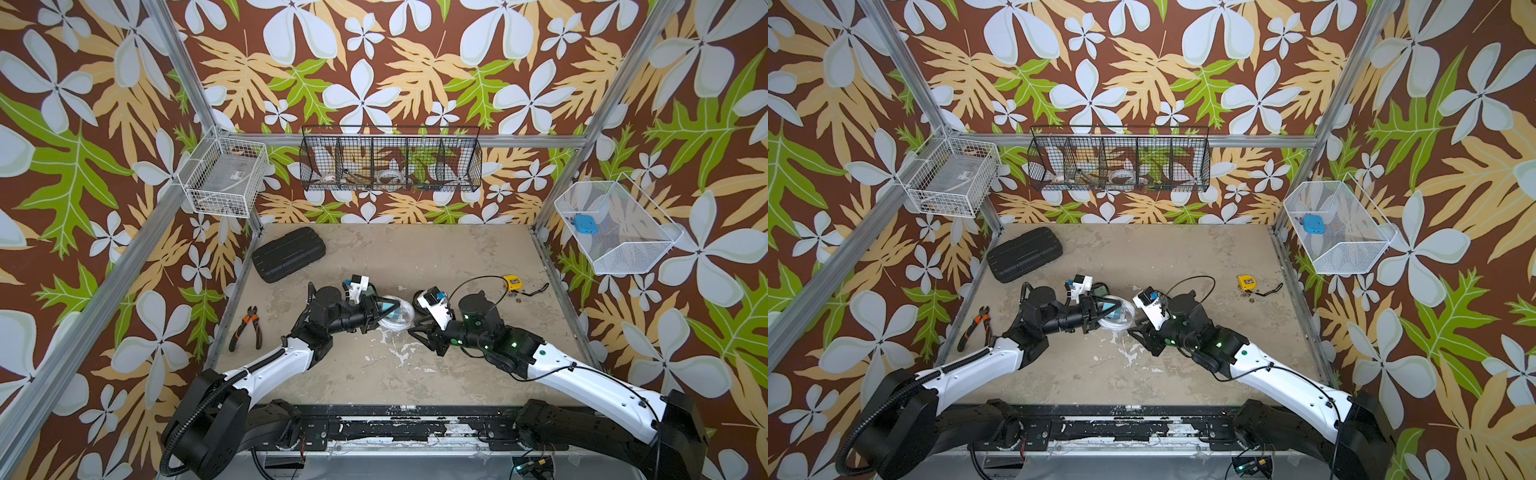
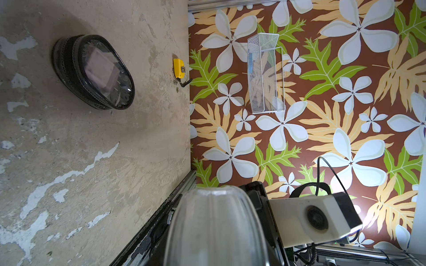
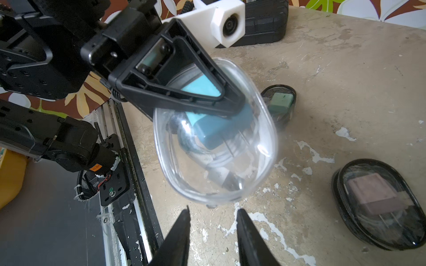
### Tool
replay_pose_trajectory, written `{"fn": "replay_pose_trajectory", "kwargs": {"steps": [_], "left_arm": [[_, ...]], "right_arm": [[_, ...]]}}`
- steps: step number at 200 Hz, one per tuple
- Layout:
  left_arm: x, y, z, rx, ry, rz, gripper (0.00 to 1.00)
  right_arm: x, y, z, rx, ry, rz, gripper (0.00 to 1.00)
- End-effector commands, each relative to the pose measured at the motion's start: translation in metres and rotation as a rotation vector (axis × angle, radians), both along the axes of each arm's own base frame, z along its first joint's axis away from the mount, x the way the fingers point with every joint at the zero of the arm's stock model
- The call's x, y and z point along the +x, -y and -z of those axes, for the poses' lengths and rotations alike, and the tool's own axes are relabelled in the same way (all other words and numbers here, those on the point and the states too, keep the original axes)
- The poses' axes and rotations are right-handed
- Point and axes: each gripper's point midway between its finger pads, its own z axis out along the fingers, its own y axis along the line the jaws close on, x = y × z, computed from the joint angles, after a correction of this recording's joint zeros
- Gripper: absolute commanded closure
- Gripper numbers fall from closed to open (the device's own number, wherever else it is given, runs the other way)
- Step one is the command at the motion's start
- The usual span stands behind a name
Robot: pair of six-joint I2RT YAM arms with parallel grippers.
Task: Pack away charging kits
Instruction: Zip the zipper on the storage bag.
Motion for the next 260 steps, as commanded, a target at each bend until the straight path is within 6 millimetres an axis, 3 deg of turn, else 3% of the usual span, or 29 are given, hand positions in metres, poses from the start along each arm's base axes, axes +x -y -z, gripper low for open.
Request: {"fn": "replay_pose_trajectory", "kwargs": {"steps": [1,43,72,117,260], "left_arm": [[-0.001,0.000,-0.006,-0.013,0.013,0.003,0.79],[-0.003,-0.001,-0.005,-0.011,0.013,0.004,0.79],[-0.003,-0.001,-0.005,-0.015,0.010,0.003,0.79],[-0.003,-0.001,-0.010,-0.031,0.013,0.004,0.79],[-0.003,-0.001,-0.013,-0.036,0.013,0.005,0.79]], "right_arm": [[0.003,-0.006,-0.013,0.039,0.034,-0.011,0.64],[0.010,-0.010,-0.018,0.044,0.056,-0.002,0.65],[0.011,-0.014,-0.011,0.033,0.037,-0.012,0.68],[0.008,-0.010,-0.003,0.032,0.030,-0.007,0.68],[0.008,-0.015,-0.005,0.039,0.034,-0.026,0.71]]}}
